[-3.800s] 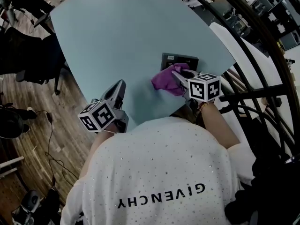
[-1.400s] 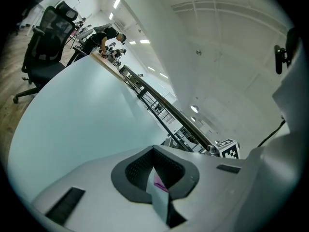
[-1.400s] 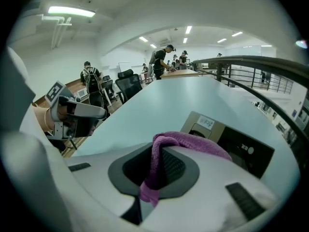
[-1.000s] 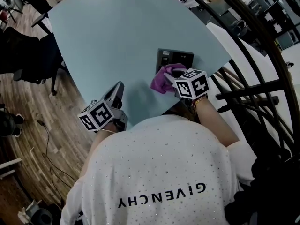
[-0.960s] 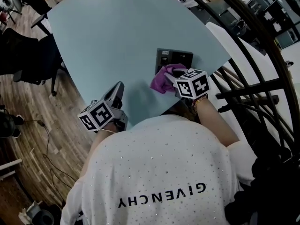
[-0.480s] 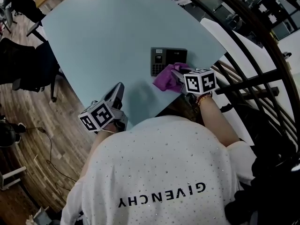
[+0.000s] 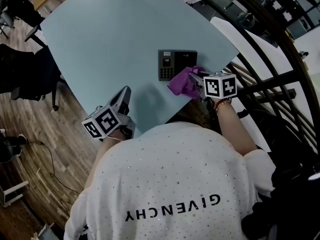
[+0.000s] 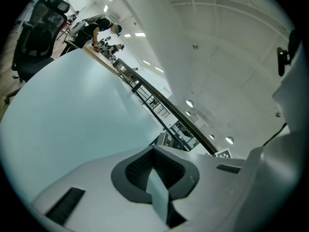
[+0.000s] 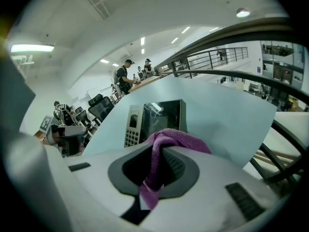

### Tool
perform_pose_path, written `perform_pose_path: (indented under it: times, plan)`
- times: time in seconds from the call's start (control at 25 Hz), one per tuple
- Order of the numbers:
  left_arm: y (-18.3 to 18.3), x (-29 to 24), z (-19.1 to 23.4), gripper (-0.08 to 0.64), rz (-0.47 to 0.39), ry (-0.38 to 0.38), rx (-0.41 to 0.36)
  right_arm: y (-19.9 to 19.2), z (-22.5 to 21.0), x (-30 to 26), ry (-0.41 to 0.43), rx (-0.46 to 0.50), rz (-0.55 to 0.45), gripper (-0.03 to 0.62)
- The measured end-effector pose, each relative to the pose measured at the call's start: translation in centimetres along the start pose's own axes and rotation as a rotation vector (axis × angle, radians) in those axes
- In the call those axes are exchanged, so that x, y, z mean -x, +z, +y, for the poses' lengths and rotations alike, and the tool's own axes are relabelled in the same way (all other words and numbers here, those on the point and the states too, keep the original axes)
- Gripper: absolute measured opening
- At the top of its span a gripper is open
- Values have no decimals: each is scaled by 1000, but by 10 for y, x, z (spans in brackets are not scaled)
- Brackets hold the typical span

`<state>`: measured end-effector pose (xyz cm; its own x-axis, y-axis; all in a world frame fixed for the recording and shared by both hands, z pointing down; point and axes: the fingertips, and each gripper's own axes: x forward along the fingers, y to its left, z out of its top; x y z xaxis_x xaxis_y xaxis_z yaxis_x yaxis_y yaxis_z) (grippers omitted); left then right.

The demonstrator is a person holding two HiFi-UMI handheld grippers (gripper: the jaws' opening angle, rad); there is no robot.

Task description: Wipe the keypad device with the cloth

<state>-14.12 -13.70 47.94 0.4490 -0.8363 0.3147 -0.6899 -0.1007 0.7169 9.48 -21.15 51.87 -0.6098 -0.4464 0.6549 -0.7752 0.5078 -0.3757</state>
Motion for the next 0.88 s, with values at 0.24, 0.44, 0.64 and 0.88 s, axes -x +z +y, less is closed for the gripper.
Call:
perform_pose_path:
  times: [0.24,0.44,0.64,0.88]
  plan:
    - [-1,-2,1,0,9,-11,5,-3,-15,10,-58,-19,-5,25]
    - [0,-2,-5,0,23,2,-66,-2,-30,22,-110,-37,-7,25]
    - [-1,2,-9,0,22,-6,-104,-13,-47,29,-157,-102,-23,25]
    - [0,15,3,0,-2,16,-65,0,-22,29,-53,-123,-100,25]
